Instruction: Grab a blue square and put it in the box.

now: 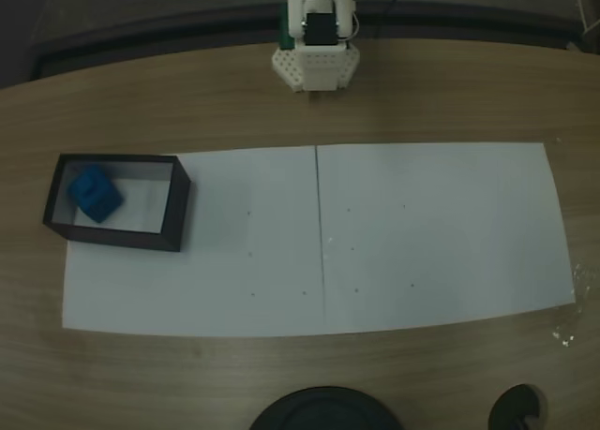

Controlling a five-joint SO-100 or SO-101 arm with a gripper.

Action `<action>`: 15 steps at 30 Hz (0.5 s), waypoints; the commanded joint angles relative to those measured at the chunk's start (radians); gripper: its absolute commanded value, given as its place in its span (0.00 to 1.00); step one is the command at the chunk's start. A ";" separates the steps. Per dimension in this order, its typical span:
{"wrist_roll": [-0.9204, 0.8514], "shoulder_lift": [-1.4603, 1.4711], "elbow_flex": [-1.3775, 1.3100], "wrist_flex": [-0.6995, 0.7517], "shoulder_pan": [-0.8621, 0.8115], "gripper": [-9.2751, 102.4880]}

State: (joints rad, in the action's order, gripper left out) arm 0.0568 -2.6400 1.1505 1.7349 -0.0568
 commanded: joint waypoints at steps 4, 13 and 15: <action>-0.002 -0.316 0.391 -0.115 -0.005 0.08; -0.002 -0.723 0.896 -0.308 -0.006 0.08; -0.002 -0.767 0.971 -0.360 -0.006 0.08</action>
State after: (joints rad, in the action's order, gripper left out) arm 0.0568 -3.3870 2.0816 1.4281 -0.0629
